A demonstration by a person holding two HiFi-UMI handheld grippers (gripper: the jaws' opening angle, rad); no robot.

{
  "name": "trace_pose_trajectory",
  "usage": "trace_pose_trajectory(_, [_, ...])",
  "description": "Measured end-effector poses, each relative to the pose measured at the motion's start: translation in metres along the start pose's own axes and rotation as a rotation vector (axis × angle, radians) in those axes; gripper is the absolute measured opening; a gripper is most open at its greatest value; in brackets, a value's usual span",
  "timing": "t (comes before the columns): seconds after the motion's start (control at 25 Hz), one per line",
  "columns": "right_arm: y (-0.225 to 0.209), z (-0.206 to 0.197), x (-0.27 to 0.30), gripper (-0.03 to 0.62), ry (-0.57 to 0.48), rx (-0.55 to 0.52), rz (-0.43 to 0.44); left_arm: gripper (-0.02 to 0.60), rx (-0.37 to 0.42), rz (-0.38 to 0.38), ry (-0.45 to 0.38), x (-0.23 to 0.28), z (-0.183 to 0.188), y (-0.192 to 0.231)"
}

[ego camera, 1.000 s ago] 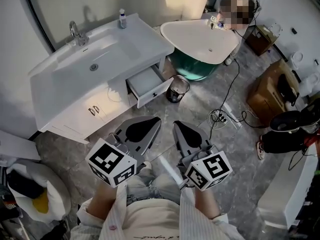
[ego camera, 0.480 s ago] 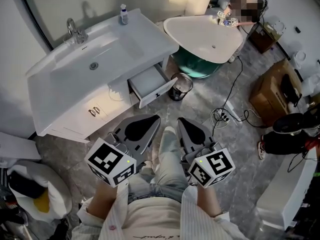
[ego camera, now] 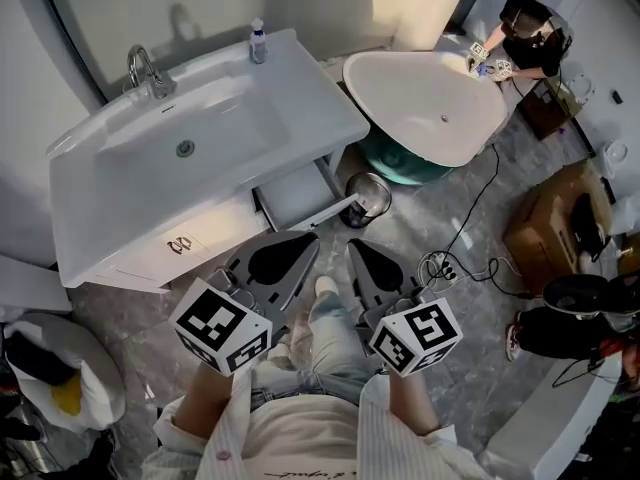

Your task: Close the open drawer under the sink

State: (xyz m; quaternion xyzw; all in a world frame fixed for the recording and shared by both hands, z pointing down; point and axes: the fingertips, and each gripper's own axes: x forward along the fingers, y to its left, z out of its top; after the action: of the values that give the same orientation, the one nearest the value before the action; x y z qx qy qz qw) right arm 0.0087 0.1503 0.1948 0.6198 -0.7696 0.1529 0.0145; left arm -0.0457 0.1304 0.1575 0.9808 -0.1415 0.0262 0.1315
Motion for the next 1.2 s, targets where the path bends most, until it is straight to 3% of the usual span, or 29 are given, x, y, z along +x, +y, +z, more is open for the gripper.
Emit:
trace_pose_trajectory(0.56, [-0.106,0.061,0.092,0.009,0.063,-0.058,0.243,0.015,-0.020,0.234,-0.048,0.117,0.045,0.070])
trace_pose_trajectory(0.92, [-0.122,0.051,0.128,0.009,0.132,-0.058,0.364,0.015,-0.062,0.380,-0.050,0.129,0.035,0.101])
trace_pose_trajectory(1.2, [-0.127,0.046,0.142,0.009,0.157,-0.040,0.381,0.015,-0.080,0.421,-0.045,0.127,0.034,0.118])
